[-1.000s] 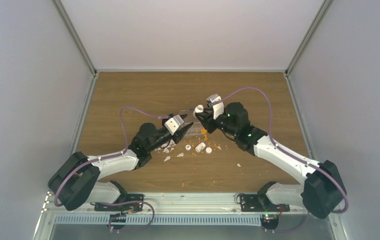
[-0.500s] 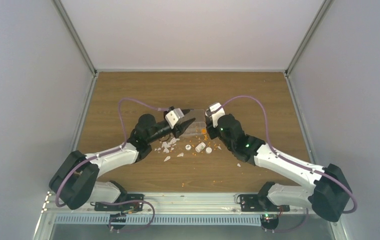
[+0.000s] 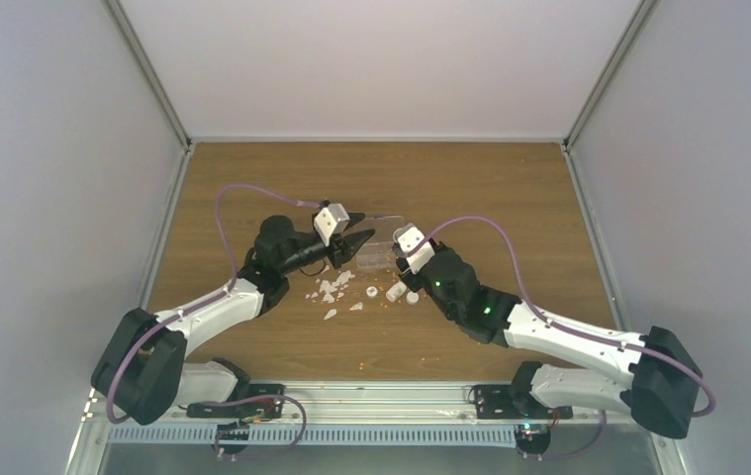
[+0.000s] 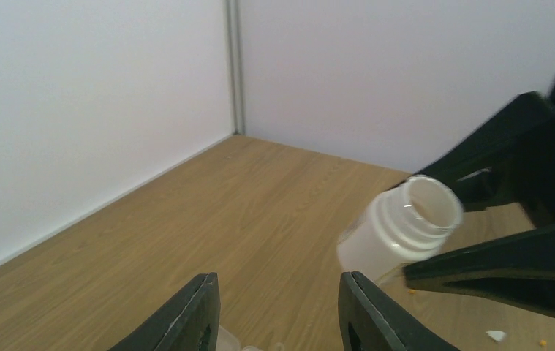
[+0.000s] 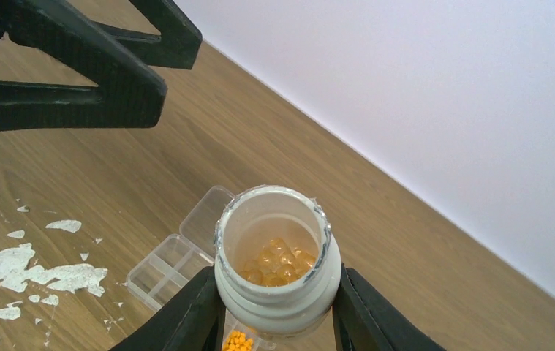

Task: Sort the pills into containers
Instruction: Pour the pill into the pill container.

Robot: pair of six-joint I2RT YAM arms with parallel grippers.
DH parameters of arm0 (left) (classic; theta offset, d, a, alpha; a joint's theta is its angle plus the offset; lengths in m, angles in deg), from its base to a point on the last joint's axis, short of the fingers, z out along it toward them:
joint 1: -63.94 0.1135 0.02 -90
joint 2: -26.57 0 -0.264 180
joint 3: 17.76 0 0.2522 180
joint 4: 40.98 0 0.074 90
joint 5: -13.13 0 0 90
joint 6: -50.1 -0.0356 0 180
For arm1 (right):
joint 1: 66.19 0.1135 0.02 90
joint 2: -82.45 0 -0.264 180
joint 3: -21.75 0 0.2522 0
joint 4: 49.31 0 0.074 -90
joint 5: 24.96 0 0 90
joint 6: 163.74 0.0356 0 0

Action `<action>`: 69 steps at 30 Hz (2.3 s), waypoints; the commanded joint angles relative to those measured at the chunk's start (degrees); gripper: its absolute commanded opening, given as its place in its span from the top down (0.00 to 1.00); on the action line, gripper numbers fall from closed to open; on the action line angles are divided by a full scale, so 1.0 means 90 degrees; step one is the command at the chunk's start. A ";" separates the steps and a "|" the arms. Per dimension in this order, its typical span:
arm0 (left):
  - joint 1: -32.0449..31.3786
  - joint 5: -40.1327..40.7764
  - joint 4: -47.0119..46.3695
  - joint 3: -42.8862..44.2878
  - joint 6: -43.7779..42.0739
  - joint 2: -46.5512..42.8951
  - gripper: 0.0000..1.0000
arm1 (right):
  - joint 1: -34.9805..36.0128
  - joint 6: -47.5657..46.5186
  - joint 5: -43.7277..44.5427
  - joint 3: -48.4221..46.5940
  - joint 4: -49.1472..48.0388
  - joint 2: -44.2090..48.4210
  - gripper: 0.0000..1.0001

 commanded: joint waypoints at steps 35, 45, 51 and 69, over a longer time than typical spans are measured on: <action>-0.0866 0.0565 0.0652 0.0933 -0.0186 0.0664 0.01 | 0.0234 -0.0453 -0.0450 -0.0624 0.0047 -0.0495 0.17; -0.0876 0.0962 0.0433 0.0780 -0.0187 0.0616 0.08 | 0.0235 -0.0283 -0.1064 -0.0726 0.0188 -0.0095 0.17; -0.0876 0.0953 0.0441 0.0781 -0.0203 0.0599 0.23 | 0.0234 -0.0139 -0.1328 -0.0790 0.0344 0.0232 0.17; -0.0876 0.0990 0.0216 0.0680 -0.0108 0.0474 0.58 | 0.0182 0.0110 -0.1237 -0.0696 0.0262 0.0477 0.14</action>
